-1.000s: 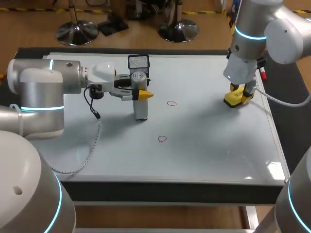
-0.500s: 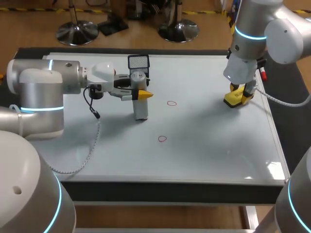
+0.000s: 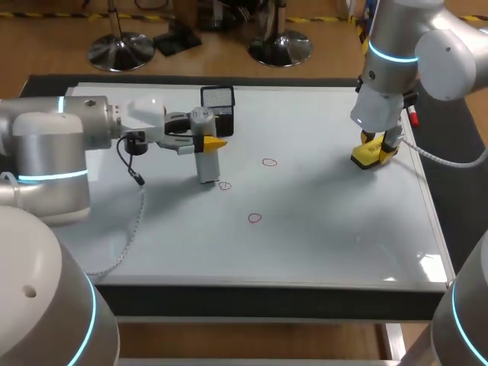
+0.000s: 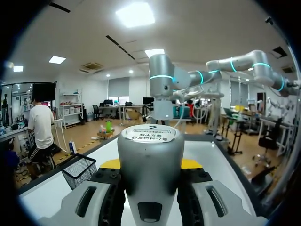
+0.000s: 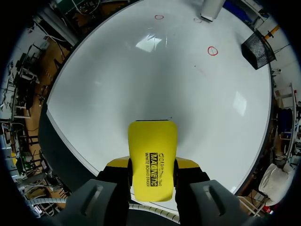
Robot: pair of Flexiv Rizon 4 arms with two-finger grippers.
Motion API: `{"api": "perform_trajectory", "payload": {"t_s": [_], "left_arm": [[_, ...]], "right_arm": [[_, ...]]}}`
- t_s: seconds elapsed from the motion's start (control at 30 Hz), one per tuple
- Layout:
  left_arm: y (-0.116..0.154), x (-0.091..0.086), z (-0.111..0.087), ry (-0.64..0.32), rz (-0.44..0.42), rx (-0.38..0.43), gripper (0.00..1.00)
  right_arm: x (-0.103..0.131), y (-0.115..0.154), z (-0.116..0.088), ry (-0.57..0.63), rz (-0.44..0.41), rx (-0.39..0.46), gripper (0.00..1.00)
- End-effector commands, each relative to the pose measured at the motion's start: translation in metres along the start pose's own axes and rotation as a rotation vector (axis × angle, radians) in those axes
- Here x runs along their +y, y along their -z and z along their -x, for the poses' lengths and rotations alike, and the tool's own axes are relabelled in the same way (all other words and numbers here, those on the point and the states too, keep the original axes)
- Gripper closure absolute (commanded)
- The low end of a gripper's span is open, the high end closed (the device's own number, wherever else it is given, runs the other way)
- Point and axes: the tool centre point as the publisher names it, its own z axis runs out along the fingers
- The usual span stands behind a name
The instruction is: Pick up the inspection probe, press it on each red-marked spot on the whiteboard one by one, put down the probe, pick up the eraser, and wipe off all the red marks.
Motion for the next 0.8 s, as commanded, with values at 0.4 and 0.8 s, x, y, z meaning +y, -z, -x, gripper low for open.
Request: {"api": "perform_trajectory", "payload": {"t_s": [0.4,0.8], "left_arm": [[0.088,-0.015,-0.016,-0.026,-0.003,-0.219,1.00],[0.141,-0.013,-0.028,-0.037,0.004,-0.332,1.00]], "right_arm": [[-0.001,0.001,0.000,0.001,-0.002,0.002,1.00],[-0.001,0.001,0.000,0.001,-0.002,0.002,1.00]]}}
